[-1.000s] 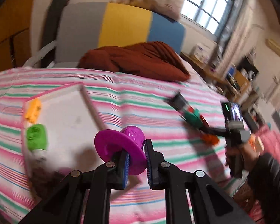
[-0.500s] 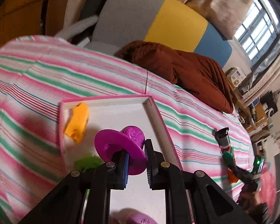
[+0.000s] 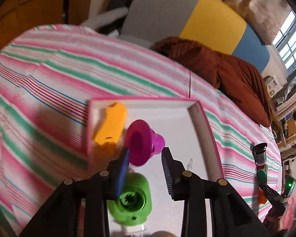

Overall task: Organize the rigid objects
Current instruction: 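Carry the magenta cup into the tray and open the left gripper, then carry the red cylinder over the tray with the right gripper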

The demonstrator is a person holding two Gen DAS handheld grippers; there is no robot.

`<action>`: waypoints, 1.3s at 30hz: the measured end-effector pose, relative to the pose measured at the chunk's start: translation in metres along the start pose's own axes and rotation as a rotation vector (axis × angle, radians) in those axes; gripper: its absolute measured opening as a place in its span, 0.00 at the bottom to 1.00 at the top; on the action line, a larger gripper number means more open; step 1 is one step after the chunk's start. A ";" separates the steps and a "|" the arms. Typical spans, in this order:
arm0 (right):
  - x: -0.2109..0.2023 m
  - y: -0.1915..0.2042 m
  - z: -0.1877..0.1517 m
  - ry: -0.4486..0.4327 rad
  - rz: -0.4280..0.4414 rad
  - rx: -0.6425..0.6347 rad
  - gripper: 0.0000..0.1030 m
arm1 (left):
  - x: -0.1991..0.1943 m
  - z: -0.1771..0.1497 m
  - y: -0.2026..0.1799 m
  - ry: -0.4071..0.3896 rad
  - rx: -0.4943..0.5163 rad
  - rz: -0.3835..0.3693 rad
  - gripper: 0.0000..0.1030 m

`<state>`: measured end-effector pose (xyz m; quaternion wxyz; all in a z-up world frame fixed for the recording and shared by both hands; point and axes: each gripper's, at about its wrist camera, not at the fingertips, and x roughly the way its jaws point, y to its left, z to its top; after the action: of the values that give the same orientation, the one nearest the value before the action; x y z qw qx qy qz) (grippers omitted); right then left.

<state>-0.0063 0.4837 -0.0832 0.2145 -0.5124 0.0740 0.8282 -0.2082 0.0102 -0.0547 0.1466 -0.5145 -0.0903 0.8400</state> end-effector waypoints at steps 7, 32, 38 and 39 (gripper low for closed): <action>-0.001 0.004 0.001 -0.005 -0.005 -0.023 0.26 | -0.062 -0.036 -0.026 -0.166 0.108 0.037 0.32; -0.005 -0.023 0.008 -0.013 0.108 0.164 0.25 | -0.102 -0.129 -0.086 -0.198 0.311 0.078 0.32; -0.007 -0.033 0.012 -0.034 0.135 0.217 0.25 | -0.105 -0.135 -0.089 -0.212 0.330 0.095 0.32; -0.011 -0.036 0.013 -0.056 0.142 0.233 0.25 | -0.105 -0.134 -0.090 -0.212 0.332 0.095 0.32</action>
<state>0.0023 0.5176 -0.0641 0.2155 -0.4542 0.1996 0.8411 -0.0297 0.0593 -0.0005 0.1793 -0.3956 0.0590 0.8988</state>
